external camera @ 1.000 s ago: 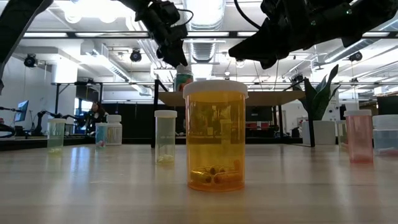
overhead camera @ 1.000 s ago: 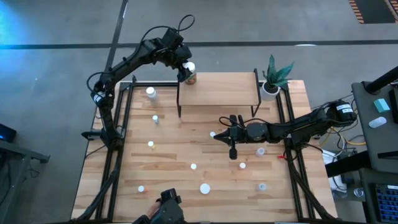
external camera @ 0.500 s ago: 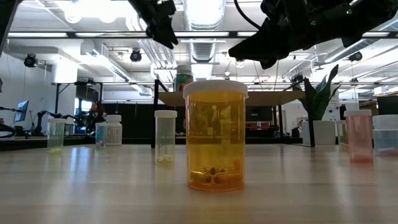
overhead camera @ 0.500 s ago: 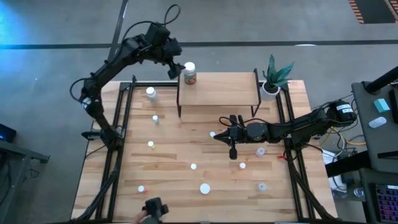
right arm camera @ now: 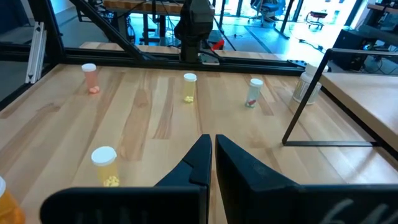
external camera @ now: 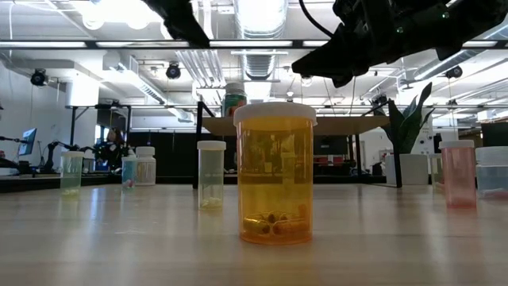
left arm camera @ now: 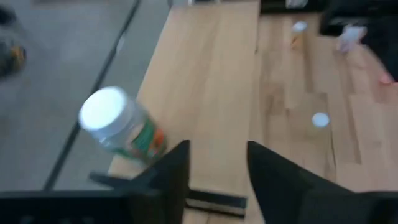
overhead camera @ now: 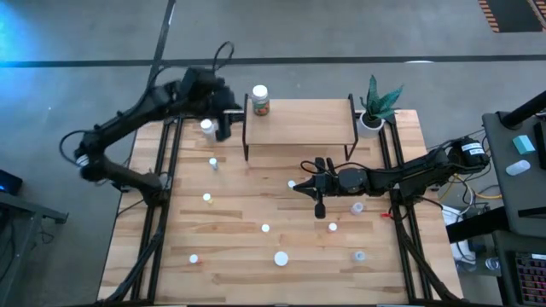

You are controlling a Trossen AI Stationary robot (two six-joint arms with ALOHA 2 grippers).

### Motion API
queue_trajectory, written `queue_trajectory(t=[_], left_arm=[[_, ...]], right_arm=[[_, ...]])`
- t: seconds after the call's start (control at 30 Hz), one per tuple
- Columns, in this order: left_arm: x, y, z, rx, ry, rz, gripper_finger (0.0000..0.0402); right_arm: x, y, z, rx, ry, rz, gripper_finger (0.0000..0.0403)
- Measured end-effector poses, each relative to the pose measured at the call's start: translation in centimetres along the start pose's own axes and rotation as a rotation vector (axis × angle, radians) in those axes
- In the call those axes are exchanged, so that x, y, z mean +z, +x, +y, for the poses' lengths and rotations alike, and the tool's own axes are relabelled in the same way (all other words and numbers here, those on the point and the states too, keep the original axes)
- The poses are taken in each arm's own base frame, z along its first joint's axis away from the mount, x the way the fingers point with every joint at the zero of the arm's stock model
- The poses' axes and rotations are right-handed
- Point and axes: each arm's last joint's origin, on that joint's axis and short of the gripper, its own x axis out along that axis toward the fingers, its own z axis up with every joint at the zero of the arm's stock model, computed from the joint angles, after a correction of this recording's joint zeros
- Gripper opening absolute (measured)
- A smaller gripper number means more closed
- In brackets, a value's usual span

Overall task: Pick and place medicine bottles onto shelf by color
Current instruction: Put the top right yellow pill bottle on the shelf

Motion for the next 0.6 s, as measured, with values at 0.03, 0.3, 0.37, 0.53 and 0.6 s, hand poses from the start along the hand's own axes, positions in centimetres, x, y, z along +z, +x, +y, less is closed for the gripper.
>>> queue_trajectory(t=[0.03,0.3,0.37,0.53,0.6], left_arm=[[-0.6,0.0,-0.8,-0.003,0.017,-0.039,0.0108],[-5.9,0.2,-6.3,-0.052,0.057,-0.400,0.0010],[-7.5,0.5,-7.4,-0.090,0.019,-0.438,0.0003],[-11.3,1.8,-9.9,-0.200,-0.001,-0.465,0.0006],[-12.4,1.9,-10.8,-0.214,0.009,-0.553,0.0006]], right_arm=[[0.0,0.0,0.0,0.000,-0.001,0.000,0.0013],[0.0,0.0,0.0,-0.014,-0.002,0.000,0.0013],[0.0,0.0,0.0,-0.017,-0.002,0.000,0.0013],[0.1,0.2,0.0,-0.017,0.008,0.043,0.0029],[0.2,0.3,0.0,-0.026,0.012,0.089,0.0048]])
